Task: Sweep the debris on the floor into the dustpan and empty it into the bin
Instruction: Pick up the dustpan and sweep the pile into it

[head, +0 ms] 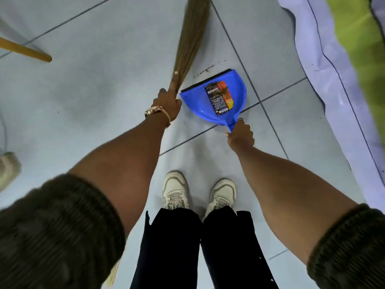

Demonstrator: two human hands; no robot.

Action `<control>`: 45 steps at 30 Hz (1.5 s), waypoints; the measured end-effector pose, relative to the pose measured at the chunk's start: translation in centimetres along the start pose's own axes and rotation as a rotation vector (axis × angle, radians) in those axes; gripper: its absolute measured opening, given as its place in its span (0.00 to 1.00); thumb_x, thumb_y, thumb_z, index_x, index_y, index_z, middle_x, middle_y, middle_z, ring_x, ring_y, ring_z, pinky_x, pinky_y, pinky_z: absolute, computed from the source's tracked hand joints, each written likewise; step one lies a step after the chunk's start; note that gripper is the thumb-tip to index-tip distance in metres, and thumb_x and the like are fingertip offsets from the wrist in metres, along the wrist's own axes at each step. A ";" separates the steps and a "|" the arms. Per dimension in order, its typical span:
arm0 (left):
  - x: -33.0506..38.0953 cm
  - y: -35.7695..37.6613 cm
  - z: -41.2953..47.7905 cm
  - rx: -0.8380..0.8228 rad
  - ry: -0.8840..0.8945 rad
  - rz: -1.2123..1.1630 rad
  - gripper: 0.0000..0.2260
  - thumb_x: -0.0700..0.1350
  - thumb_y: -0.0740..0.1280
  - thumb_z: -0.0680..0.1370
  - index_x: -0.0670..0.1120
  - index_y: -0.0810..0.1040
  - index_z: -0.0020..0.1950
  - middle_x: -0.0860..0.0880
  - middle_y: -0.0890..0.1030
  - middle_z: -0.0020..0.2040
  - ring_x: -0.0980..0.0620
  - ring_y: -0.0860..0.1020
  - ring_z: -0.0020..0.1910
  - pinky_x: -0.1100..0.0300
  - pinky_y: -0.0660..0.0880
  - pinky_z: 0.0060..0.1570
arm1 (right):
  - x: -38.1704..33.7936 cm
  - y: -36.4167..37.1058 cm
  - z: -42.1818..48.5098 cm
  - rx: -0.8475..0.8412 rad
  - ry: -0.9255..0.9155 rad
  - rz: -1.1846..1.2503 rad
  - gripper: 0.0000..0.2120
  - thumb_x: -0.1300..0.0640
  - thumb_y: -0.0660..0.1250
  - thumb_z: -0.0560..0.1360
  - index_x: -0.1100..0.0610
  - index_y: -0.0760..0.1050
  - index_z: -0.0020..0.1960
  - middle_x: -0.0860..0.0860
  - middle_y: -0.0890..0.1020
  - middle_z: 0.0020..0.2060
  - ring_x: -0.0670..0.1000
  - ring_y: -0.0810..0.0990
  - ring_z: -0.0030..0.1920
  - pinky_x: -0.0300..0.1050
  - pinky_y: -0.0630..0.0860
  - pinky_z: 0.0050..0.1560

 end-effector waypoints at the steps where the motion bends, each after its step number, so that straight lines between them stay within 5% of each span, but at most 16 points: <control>1: -0.2 0.6 0.8 -0.016 -0.009 0.030 0.33 0.44 0.57 0.77 0.60 0.43 0.77 0.35 0.71 0.60 0.32 0.75 0.53 0.43 0.72 0.54 | 0.2 0.1 0.2 -0.001 0.000 -0.002 0.23 0.59 0.68 0.77 0.58 0.65 0.70 0.58 0.74 0.65 0.61 0.74 0.66 0.58 0.73 0.61; 12: -1.9 1.0 1.2 -0.051 -0.008 0.110 0.23 0.53 0.54 0.80 0.63 0.56 0.75 0.37 0.76 0.63 0.33 0.76 0.57 0.45 0.74 0.56 | 1.8 0.9 -0.6 -0.023 0.083 0.061 0.26 0.62 0.63 0.79 0.54 0.60 0.75 0.56 0.73 0.67 0.61 0.73 0.66 0.60 0.71 0.66; 20: -0.5 0.5 -12.5 -0.199 0.074 0.149 0.23 0.53 0.57 0.80 0.67 0.56 0.74 0.40 0.81 0.53 0.36 0.79 0.51 0.47 0.78 0.50 | 1.5 -0.9 -2.4 -0.035 0.097 0.015 0.26 0.62 0.65 0.77 0.55 0.61 0.73 0.58 0.73 0.67 0.61 0.72 0.67 0.60 0.69 0.67; 26: 1.1 -2.8 -17.3 0.029 0.101 0.010 0.24 0.54 0.55 0.80 0.69 0.52 0.73 0.44 0.78 0.43 0.39 0.78 0.44 0.45 0.78 0.42 | 1.5 -1.8 -3.4 -0.041 0.095 0.016 0.22 0.63 0.64 0.78 0.56 0.64 0.70 0.58 0.73 0.66 0.61 0.72 0.67 0.60 0.70 0.66; 31: -1.5 -4.3 -11.3 0.217 -0.066 -0.158 0.23 0.50 0.58 0.81 0.61 0.58 0.75 0.37 0.81 0.55 0.35 0.78 0.54 0.46 0.75 0.53 | 2.2 -1.3 -3.9 -0.061 0.071 0.009 0.22 0.60 0.66 0.78 0.57 0.65 0.70 0.58 0.74 0.65 0.62 0.74 0.66 0.60 0.71 0.64; 35: -5.2 -2.9 -5.5 0.074 -0.204 -0.063 0.23 0.51 0.57 0.80 0.59 0.60 0.75 0.39 0.75 0.66 0.34 0.74 0.61 0.47 0.73 0.61 | 3.4 -0.9 -3.3 -0.063 0.057 -0.019 0.21 0.57 0.66 0.79 0.55 0.65 0.70 0.58 0.75 0.64 0.62 0.74 0.65 0.59 0.71 0.63; 41: -5.8 0.0 -6.5 -0.112 -0.127 0.061 0.23 0.53 0.59 0.78 0.62 0.63 0.73 0.38 0.76 0.64 0.34 0.76 0.58 0.49 0.74 0.57 | 3.8 -1.9 -2.2 -0.030 0.026 -0.093 0.22 0.58 0.65 0.79 0.55 0.64 0.71 0.58 0.75 0.64 0.62 0.73 0.65 0.59 0.70 0.62; 45: -4.8 2.1 -11.5 -0.207 -0.022 0.125 0.23 0.53 0.58 0.78 0.66 0.61 0.72 0.39 0.82 0.54 0.36 0.80 0.49 0.53 0.74 0.45 | 3.9 -1.9 -1.8 -0.017 0.004 -0.152 0.23 0.61 0.65 0.78 0.55 0.63 0.71 0.58 0.75 0.63 0.61 0.74 0.65 0.57 0.71 0.62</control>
Point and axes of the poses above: each hand's wrist, its own z-axis towards the middle knuckle, its own y-axis out of the palm, x = y × z, the point moved 6 cm from there along z, towards the middle knuckle
